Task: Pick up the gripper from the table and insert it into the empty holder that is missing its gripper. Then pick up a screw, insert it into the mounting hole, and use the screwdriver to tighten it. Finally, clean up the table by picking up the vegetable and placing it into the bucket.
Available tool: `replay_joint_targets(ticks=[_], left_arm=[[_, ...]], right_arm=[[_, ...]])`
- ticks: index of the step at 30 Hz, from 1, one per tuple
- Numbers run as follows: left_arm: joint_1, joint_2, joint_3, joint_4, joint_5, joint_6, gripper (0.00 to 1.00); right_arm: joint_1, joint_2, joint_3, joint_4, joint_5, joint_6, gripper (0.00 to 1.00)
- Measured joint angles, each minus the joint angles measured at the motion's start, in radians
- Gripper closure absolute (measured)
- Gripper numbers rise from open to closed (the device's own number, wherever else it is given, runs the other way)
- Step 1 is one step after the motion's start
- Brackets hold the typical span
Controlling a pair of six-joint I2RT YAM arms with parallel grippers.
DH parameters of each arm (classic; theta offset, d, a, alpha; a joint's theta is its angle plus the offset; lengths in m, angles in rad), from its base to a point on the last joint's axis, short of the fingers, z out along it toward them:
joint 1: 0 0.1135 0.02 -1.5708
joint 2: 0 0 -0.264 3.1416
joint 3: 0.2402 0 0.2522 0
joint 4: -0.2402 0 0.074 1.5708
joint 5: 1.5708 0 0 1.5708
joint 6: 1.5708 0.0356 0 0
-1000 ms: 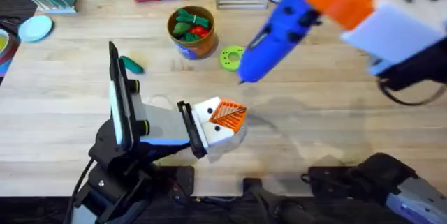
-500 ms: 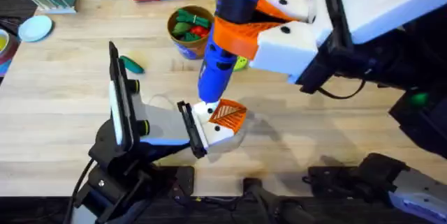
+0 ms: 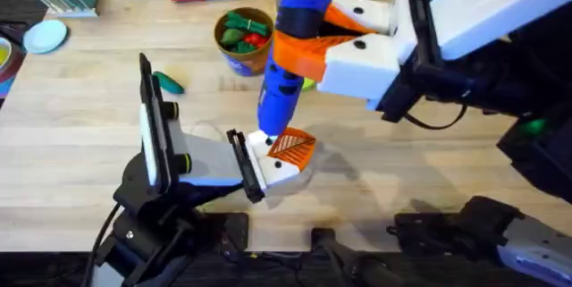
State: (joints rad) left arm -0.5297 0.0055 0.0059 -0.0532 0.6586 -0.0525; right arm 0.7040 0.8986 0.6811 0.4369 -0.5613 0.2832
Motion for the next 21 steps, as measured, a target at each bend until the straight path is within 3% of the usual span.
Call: replay_joint_targets(ticks=[21], left_arm=[[0.0,0.0,0.0,0.0,0.0,0.0,0.986]], right_arm=[[0.029,0.0,0.0,0.004,0.001,0.0,0.855]])
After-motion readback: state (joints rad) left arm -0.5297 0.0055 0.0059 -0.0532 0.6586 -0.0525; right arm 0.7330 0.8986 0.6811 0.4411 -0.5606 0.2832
